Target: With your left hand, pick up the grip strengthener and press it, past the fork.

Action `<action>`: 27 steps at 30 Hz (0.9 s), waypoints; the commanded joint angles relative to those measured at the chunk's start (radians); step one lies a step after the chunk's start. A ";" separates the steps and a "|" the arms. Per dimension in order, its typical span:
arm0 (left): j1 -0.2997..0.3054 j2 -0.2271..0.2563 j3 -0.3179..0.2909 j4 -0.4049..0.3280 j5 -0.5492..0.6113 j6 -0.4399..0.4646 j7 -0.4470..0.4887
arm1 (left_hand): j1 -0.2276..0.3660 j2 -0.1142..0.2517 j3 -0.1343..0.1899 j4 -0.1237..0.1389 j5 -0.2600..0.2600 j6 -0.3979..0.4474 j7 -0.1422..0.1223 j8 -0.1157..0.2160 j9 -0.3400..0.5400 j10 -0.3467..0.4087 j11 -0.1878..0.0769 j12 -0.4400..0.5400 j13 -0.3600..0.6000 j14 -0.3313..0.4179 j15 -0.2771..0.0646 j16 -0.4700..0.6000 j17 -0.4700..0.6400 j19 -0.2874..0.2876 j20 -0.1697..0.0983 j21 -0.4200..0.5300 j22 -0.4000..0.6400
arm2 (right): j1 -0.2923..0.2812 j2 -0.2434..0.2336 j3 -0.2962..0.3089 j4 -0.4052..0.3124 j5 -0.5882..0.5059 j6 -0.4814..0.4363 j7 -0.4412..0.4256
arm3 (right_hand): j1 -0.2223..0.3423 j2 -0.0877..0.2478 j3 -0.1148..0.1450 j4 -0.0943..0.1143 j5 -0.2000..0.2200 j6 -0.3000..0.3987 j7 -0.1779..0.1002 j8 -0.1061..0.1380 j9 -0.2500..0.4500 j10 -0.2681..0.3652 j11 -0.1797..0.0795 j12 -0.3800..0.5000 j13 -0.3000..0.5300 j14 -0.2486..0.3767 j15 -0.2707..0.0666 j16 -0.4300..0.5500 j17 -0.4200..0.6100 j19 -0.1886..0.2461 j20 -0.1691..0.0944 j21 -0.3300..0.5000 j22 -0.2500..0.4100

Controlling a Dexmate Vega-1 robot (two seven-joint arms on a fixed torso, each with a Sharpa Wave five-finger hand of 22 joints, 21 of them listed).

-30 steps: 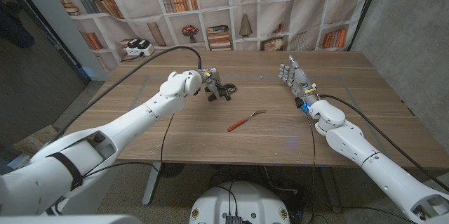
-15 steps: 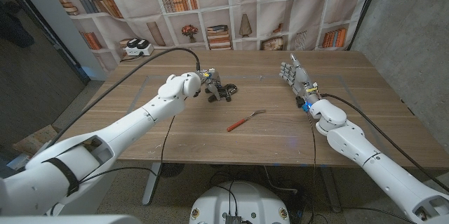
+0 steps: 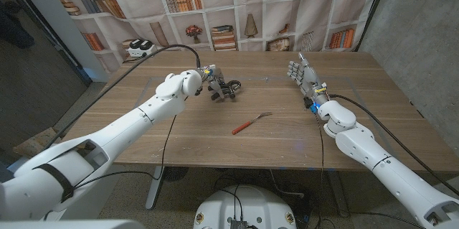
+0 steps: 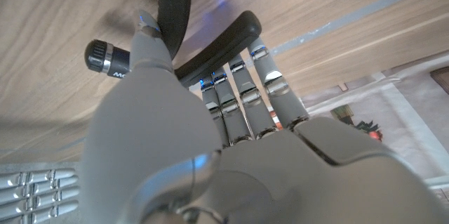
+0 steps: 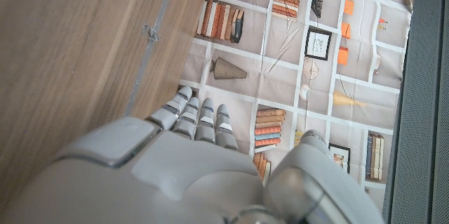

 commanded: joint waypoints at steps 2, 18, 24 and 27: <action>0.034 0.037 -0.053 -0.085 -0.053 0.024 0.072 | 0.120 0.129 0.060 0.057 -0.004 0.008 0.002 -0.002 0.000 0.005 0.000 -0.004 0.003 0.027 -0.079 -0.006 0.005 0.022 -0.021 -0.003 0.005 | 0.002 -0.009 0.008 -0.018 -0.002 -0.008 -0.006 | -0.001 0.009 0.000 -0.003 -0.003 0.006 -0.003 -0.003 0.005 0.009 -0.002 -0.005 0.002 0.005 0.003 -0.001 0.006 0.002 -0.001 -0.001 0.006; 0.163 0.101 -0.179 -0.241 -0.175 0.012 0.264 | 0.121 0.129 0.066 0.063 -0.011 0.013 0.002 -0.005 0.001 0.011 -0.004 -0.008 0.004 0.032 -0.081 -0.012 0.006 0.023 -0.022 -0.007 0.005 | -0.016 -0.018 0.021 -0.028 -0.004 0.028 0.008 | -0.001 0.011 -0.001 -0.004 -0.003 0.007 -0.002 -0.002 0.005 0.011 0.000 -0.005 0.002 0.006 0.002 -0.001 0.006 0.005 0.000 -0.001 0.006; 0.233 0.115 -0.229 -0.272 -0.233 -0.050 0.392 | 0.122 0.129 0.069 0.066 -0.014 0.017 0.001 -0.006 0.001 0.019 -0.005 -0.008 0.004 0.040 -0.083 -0.013 0.006 0.025 -0.022 -0.008 0.005 | -0.021 -0.026 0.013 -0.042 -0.018 0.022 0.006 | -0.001 0.011 -0.001 -0.005 -0.003 0.006 -0.002 -0.003 0.005 0.011 -0.001 -0.005 0.002 0.007 0.002 -0.001 0.006 0.005 0.000 -0.001 0.006; 0.263 0.110 -0.255 -0.270 -0.280 -0.096 0.452 | 0.122 0.128 0.071 0.066 -0.015 0.019 -0.001 -0.006 0.001 0.020 -0.003 -0.009 0.005 0.041 -0.086 -0.014 0.006 0.026 -0.023 -0.009 0.005 | -0.023 -0.028 0.014 -0.052 -0.019 0.022 0.004 | -0.001 0.011 -0.001 -0.005 -0.003 0.007 -0.002 -0.002 0.005 0.011 -0.001 -0.005 0.002 0.006 0.002 -0.001 0.006 0.005 0.000 -0.001 0.006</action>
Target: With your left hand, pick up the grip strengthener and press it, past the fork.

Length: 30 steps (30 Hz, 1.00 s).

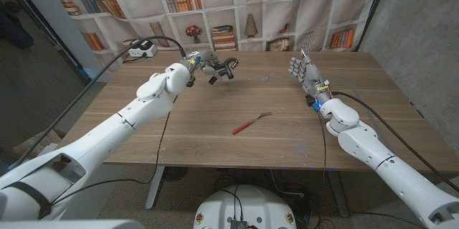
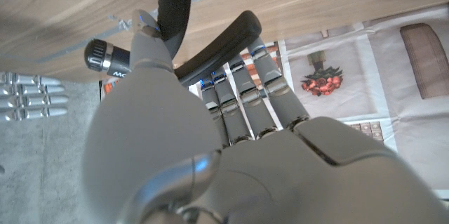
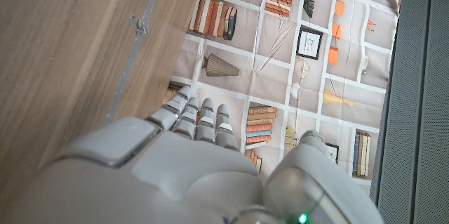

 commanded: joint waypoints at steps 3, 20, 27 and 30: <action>0.166 0.028 -0.133 -0.079 -0.148 -0.128 0.252 | 0.126 0.126 0.072 0.067 -0.001 0.012 0.000 0.000 0.004 0.011 0.001 -0.003 0.003 0.036 -0.083 -0.004 0.005 0.027 -0.023 -0.001 0.005 | -0.011 -0.013 -0.001 -0.028 -0.030 0.018 -0.004 | 0.003 0.007 -0.001 -0.005 -0.003 0.007 -0.003 -0.002 0.005 0.011 -0.001 -0.005 0.002 0.007 0.003 -0.002 0.006 0.005 0.000 -0.001 0.006; 0.211 0.015 -0.178 -0.047 -0.278 -0.295 0.404 | 0.127 0.126 0.080 0.072 -0.006 0.023 -0.001 -0.002 0.004 0.024 -0.003 -0.004 0.006 0.046 -0.085 -0.008 0.006 0.031 -0.024 -0.005 0.006 | -0.065 -0.028 0.023 -0.059 -0.028 0.052 -0.014 | 0.003 0.008 -0.002 -0.006 -0.003 0.007 -0.003 -0.002 0.005 0.012 0.000 -0.005 0.002 0.007 0.003 -0.002 0.006 0.006 -0.001 -0.002 0.006; 0.213 -0.004 -0.181 -0.003 -0.310 -0.385 0.467 | 0.127 0.126 0.084 0.074 -0.007 0.030 -0.003 -0.002 0.004 0.029 -0.005 -0.004 0.010 0.055 -0.091 -0.008 0.007 0.032 -0.026 -0.006 0.006 | -0.075 -0.029 0.027 -0.070 -0.032 0.049 -0.028 | 0.003 0.008 -0.002 -0.007 -0.003 0.007 -0.003 -0.002 0.005 0.012 0.000 -0.006 0.002 0.008 0.003 -0.002 0.006 0.006 -0.002 -0.002 0.006; 0.207 -0.008 -0.174 0.016 -0.312 -0.411 0.478 | 0.127 0.125 0.086 0.076 -0.008 0.032 -0.003 -0.003 0.004 0.032 -0.006 -0.003 0.012 0.058 -0.090 -0.009 0.007 0.035 -0.027 -0.006 0.006 | -0.077 -0.028 0.028 -0.076 -0.033 0.047 -0.034 | 0.003 0.008 -0.002 -0.007 -0.003 0.007 -0.003 -0.002 0.005 0.012 -0.001 -0.006 0.002 0.008 0.003 -0.002 0.006 0.007 -0.002 -0.002 0.006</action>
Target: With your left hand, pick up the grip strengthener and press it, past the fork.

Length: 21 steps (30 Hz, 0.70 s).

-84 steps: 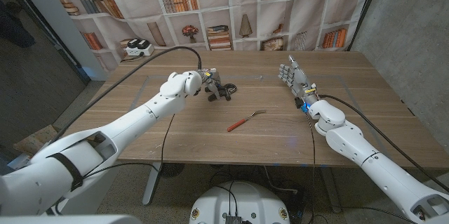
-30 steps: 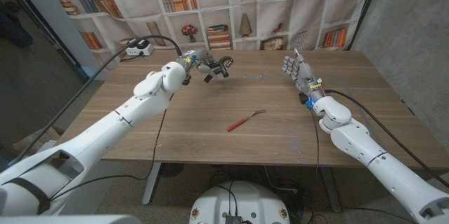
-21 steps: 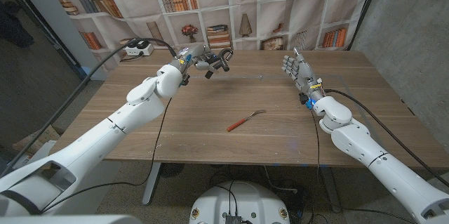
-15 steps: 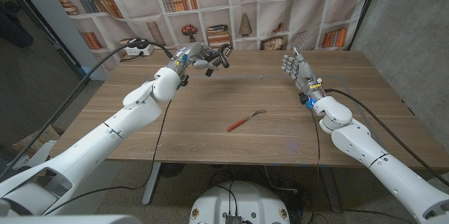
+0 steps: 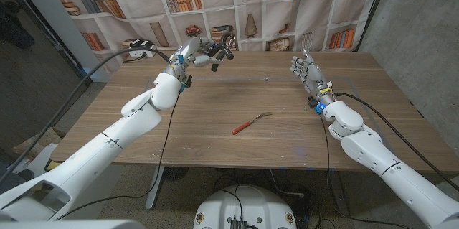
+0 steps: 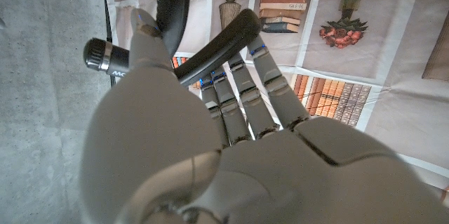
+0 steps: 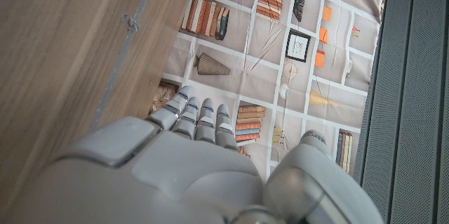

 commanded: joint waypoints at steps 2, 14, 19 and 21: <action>0.001 -0.016 0.000 0.060 -0.047 -0.128 0.087 | 0.127 0.125 0.087 0.076 -0.003 0.014 0.001 0.004 0.004 0.016 0.001 0.001 0.006 0.043 -0.086 0.001 0.002 0.024 -0.014 0.002 0.002 | -0.020 -0.003 0.007 -0.023 -0.008 0.000 -0.021 | 0.003 0.008 0.003 -0.002 -0.003 0.006 -0.003 -0.003 0.005 0.012 -0.001 -0.001 0.002 0.004 0.002 -0.002 0.006 0.007 -0.002 -0.002 0.006; -0.029 -0.014 0.019 0.086 -0.059 -0.174 0.072 | 0.204 0.141 0.144 0.048 -0.001 0.053 0.010 0.007 0.004 0.056 0.001 0.011 0.026 0.086 -0.100 0.004 0.006 0.055 -0.031 0.005 0.001 | -0.029 -0.005 0.012 -0.045 -0.019 0.002 -0.036 | 0.002 0.009 0.002 -0.002 -0.003 0.005 -0.003 -0.003 0.005 0.012 -0.001 -0.001 0.002 0.005 0.001 -0.002 0.006 0.007 -0.002 -0.002 0.006; -0.032 -0.014 0.024 0.085 -0.059 -0.172 0.067 | 0.230 0.144 0.165 0.041 -0.003 0.061 0.011 0.007 0.005 0.066 0.001 0.014 0.031 0.094 -0.110 0.004 0.009 0.061 -0.035 0.004 0.000 | -0.038 -0.008 0.020 -0.052 -0.016 0.005 -0.038 | 0.002 0.009 0.002 -0.002 -0.003 0.005 -0.006 -0.003 0.005 0.013 -0.001 -0.001 0.002 0.005 0.001 -0.002 0.006 0.007 -0.001 -0.002 0.006; -0.031 -0.018 0.025 0.085 -0.058 -0.172 0.071 | 0.241 0.146 0.176 0.040 -0.004 0.065 0.011 0.007 0.005 0.070 0.001 0.015 0.035 0.102 -0.112 0.006 0.010 0.067 -0.038 0.005 0.000 | -0.039 -0.009 0.021 -0.051 -0.015 0.007 -0.036 | 0.002 0.009 0.002 -0.002 -0.003 0.005 -0.006 -0.003 0.005 0.013 -0.001 -0.001 0.002 0.004 0.000 -0.003 0.006 0.007 -0.001 -0.002 0.006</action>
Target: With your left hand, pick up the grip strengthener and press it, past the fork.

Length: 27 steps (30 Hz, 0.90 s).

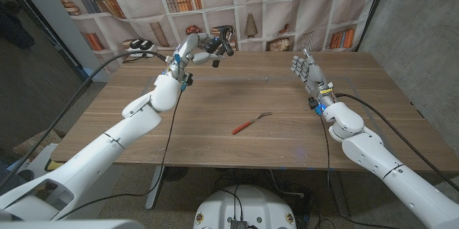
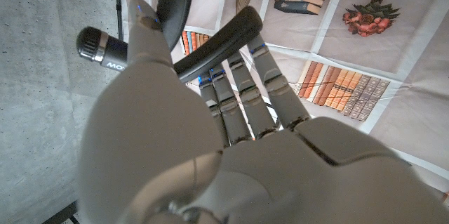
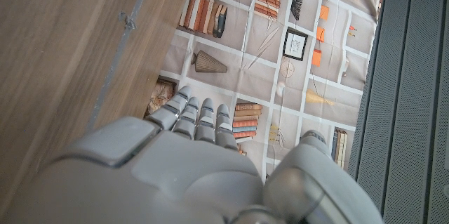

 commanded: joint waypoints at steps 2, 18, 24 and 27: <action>-0.012 -0.007 0.015 0.014 -0.011 -0.026 0.002 | 0.215 0.185 0.174 0.060 0.003 0.033 0.005 0.007 0.005 0.028 -0.004 0.014 0.012 0.072 -0.120 0.005 0.006 0.054 -0.040 0.011 0.005 | -0.015 -0.007 0.012 -0.014 0.002 0.007 -0.003 | 0.002 0.009 0.001 -0.003 -0.003 0.005 -0.006 -0.003 0.005 0.013 -0.001 -0.001 0.002 0.006 0.001 -0.002 0.001 0.007 -0.001 -0.002 0.006; -0.004 -0.019 0.019 -0.009 -0.005 0.007 0.010 | 0.238 0.189 0.225 0.077 -0.001 0.066 0.003 0.011 0.010 0.056 -0.007 0.020 0.030 0.115 -0.137 0.008 0.003 0.104 -0.053 0.030 0.009 | -0.030 -0.018 0.027 -0.015 0.013 0.015 0.008 | 0.002 0.009 0.000 -0.004 -0.004 0.007 -0.007 -0.002 0.005 0.013 -0.001 -0.002 0.002 0.006 0.001 -0.003 0.001 0.007 0.000 -0.003 0.006; -0.005 -0.022 0.022 -0.011 0.000 0.018 0.010 | 0.239 0.185 0.234 0.081 0.000 0.075 -0.002 0.013 0.011 0.062 -0.007 0.022 0.036 0.123 -0.138 0.006 0.002 0.113 -0.057 0.033 0.008 | -0.030 -0.018 0.031 -0.013 0.020 0.014 0.011 | 0.002 0.009 0.000 -0.004 -0.003 0.006 -0.007 -0.003 0.005 0.013 -0.001 -0.002 0.002 0.005 0.001 -0.003 0.001 0.007 0.000 -0.003 0.006; -0.004 -0.025 0.022 -0.010 0.006 0.016 0.021 | 0.240 0.184 0.239 0.083 -0.001 0.075 0.000 0.011 0.011 0.060 -0.011 0.020 0.038 0.125 -0.138 0.005 0.001 0.117 -0.058 0.034 0.008 | -0.027 -0.017 0.031 -0.010 0.021 0.016 0.015 | 0.002 0.009 0.000 -0.004 -0.003 0.006 -0.006 -0.003 0.005 0.013 -0.001 -0.002 0.002 0.005 0.001 -0.003 0.001 0.007 0.000 -0.003 0.006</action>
